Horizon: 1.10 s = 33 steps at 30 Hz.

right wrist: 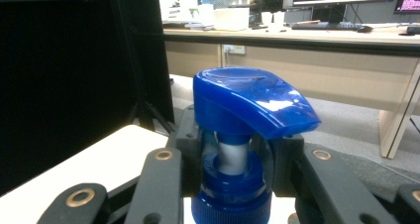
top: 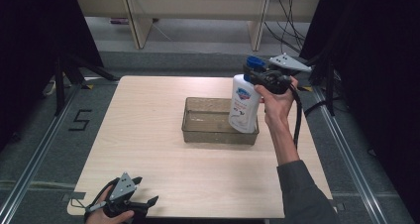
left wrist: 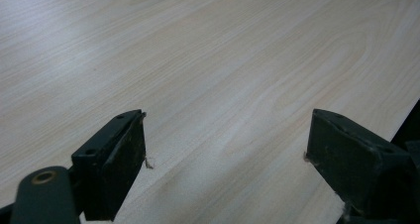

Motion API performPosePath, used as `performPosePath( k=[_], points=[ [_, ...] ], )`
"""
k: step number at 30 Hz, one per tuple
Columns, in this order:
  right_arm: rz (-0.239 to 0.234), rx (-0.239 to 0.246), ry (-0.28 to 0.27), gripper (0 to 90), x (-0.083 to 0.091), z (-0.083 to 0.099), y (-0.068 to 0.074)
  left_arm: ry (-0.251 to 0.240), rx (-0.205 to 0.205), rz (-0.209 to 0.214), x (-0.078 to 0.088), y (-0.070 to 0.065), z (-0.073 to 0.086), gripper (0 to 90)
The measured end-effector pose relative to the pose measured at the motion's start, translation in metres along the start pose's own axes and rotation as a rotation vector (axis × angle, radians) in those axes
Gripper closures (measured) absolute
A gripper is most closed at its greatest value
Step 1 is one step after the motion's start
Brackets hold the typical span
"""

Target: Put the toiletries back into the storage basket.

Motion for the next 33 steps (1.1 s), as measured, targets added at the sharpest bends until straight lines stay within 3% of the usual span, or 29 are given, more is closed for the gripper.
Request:
performPosePath(
  k=[2, 3, 6, 7, 8, 10, 22, 27, 28, 29, 30, 33],
  points=[
    [-0.001, -0.011, -0.002, 65.9, 0.0, 0.002, 0.0, 0.018, -0.027, -0.004, 0.001, 0.002, 0.001, 14.8],
    [-0.003, -0.014, -0.003, 65.9, -0.001, 0.003, -0.001, 0.002, -0.002, 0.005, 0.0, -0.001, 0.0, 14.8],
    [0.0, -0.022, 0.001, 65.9, -0.001, 0.007, -0.003, 0.002, -0.002, 0.006, 0.0, -0.001, 0.0, 14.8],
    [-0.001, -0.004, 0.0, 65.9, -0.002, 0.007, -0.004, 0.003, -0.003, 0.004, 0.0, -0.001, 0.0, 14.8],
    [0.001, -0.023, 0.008, 65.8, -0.001, 0.009, -0.003, 0.003, -0.003, 0.004, 0.0, -0.001, 0.0, 14.8],
    [0.004, -0.018, 0.013, 65.9, -0.002, 0.011, -0.004, 0.015, -0.023, 0.003, 0.001, 0.001, 0.001, 14.8],
    [0.009, -0.014, 0.009, 65.9, 0.002, 0.018, -0.006, 0.018, -0.025, 0.004, 0.001, 0.0, 0.001, 14.8],
    [0.007, -0.034, 0.011, 65.9, 0.002, 0.026, -0.009, 0.01, -0.011, 0.004, 0.0, -0.001, 0.001, 14.8],
    [0.009, -0.057, 0.022, 65.8, 0.003, 0.028, -0.008, 0.01, -0.01, 0.004, 0.0, -0.001, 0.001, 14.8],
    [0.008, -0.028, 0.013, 65.8, 0.002, 0.029, -0.01, 0.01, -0.01, 0.004, 0.0, 0.0, 0.001, 14.8],
    [0.01, -0.056, 0.024, 65.8, 0.003, 0.031, -0.008, 0.02, -0.022, -0.003, 0.0, 0.001, 0.001, 14.8],
    [0.017, -0.036, 0.026, 65.8, 0.003, 0.035, -0.012, 0.009, -0.01, 0.005, 0.0, 0.0, 0.0, 14.8]
  ],
)
Point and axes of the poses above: each handheld gripper's, and its own axes: x roughly backward along the jaws, z roughly out of its underside, y roughly to its left, the point moved 4 cm from there along -x, roughly forward along the jaws, and after that the axes turned 9 degrees about -z, right-handed, at the moved point
